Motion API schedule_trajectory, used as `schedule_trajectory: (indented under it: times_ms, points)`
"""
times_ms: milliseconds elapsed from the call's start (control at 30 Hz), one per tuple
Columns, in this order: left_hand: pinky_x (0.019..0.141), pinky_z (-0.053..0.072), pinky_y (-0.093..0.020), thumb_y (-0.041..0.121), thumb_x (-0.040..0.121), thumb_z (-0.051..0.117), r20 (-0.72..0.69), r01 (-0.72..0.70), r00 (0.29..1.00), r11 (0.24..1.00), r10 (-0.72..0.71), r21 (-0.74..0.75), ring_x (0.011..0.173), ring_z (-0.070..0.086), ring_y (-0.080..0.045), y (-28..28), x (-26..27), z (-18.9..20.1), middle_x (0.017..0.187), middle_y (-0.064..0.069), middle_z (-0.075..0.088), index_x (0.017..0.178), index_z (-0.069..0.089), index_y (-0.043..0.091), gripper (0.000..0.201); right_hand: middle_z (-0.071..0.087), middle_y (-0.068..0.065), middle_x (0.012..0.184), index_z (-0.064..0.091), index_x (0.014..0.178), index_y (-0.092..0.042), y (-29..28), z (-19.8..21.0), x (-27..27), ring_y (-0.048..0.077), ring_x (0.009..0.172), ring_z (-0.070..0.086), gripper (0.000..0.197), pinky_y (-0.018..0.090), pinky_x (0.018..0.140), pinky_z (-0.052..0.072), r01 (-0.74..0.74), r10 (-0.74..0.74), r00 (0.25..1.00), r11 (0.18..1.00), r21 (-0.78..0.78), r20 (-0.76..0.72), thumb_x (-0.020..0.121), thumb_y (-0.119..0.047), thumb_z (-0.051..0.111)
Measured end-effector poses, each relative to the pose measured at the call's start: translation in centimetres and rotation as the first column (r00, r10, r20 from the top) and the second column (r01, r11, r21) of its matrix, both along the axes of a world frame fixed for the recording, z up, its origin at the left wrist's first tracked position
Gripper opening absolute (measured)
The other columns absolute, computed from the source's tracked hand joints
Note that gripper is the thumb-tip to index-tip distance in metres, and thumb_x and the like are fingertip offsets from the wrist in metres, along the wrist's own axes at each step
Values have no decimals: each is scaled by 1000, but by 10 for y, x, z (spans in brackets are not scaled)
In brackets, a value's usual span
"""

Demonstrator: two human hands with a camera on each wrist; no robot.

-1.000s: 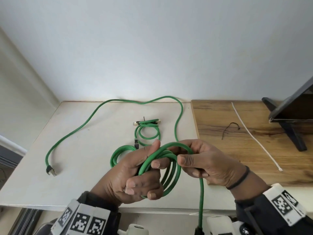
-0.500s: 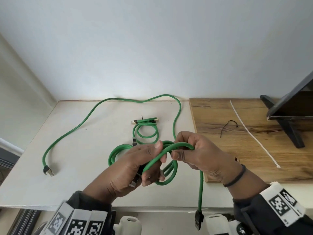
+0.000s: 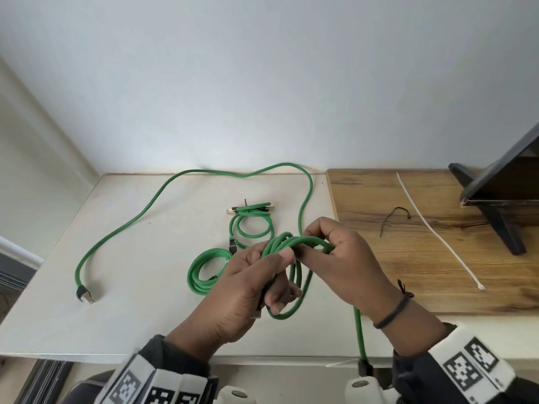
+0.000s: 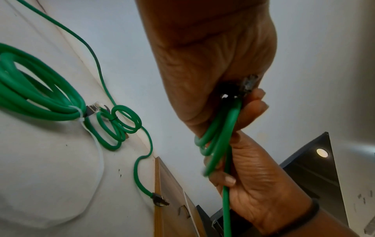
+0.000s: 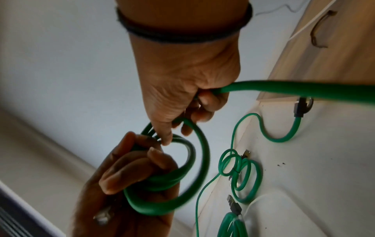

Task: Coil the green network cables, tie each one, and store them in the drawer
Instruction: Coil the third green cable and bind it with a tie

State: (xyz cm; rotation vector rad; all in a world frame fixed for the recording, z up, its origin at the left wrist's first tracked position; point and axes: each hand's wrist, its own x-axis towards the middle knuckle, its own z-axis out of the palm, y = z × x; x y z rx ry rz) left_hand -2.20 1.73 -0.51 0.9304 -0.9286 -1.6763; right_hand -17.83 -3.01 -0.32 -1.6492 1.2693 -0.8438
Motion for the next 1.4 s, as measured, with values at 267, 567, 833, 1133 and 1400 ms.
schedule_trajectory:
  times_ms: [267, 567, 833, 1133, 1400]
  points:
    - [66, 51, -29, 36, 88, 45, 1, 186, 982, 980, -187, 76, 33, 43, -15, -3, 9, 5, 35, -2, 42, 65, 66, 12, 39, 70, 18, 76, 77, 74, -15, -7, -3, -6, 25, 64, 60, 23, 29, 57, 51, -113, 37, 914, 979, 168, 403, 53, -22, 80]
    - [86, 50, -35, 61, 88, 41, 157, 308, 940, 951, -302, -15, 49, 56, -22, -2, 12, 2, 47, -6, 57, 63, 60, 16, 54, 73, -2, 70, 75, 75, -15, -5, 1, -3, 5, 67, 65, 27, 16, 63, 51, -101, 73, 945, 992, 71, 318, 78, 10, 65]
    - [96, 33, -67, 38, 71, 77, 274, 392, 884, 920, -379, 6, 67, 59, -27, 2, 8, 1, 67, -11, 70, 75, 66, 7, 34, 71, 5, 68, 74, 72, -16, -1, 0, 0, 13, 54, 65, 26, 25, 38, 46, -99, 25, 940, 974, 203, 339, 82, 5, 63]
    - [85, 52, -36, 34, 89, 52, 90, 81, 993, 995, -75, -62, 42, 50, -17, 2, -6, -1, 42, 0, 48, 61, 56, 19, 31, 67, 8, 75, 68, 96, -4, -6, 5, -2, 7, 47, 61, 15, 11, 33, 34, -40, -72, 920, 961, 274, 385, 81, -5, 67]
    - [83, 56, -28, 29, 96, 47, -493, -495, 676, 833, 547, 246, 48, 51, -9, -27, 30, 12, 54, 6, 46, 59, 53, 16, 40, 64, -14, 87, 55, 122, -47, 6, -28, 4, -2, 73, 60, 45, 17, 68, 48, -170, 149, 950, 984, -56, -273, 94, -13, 50]
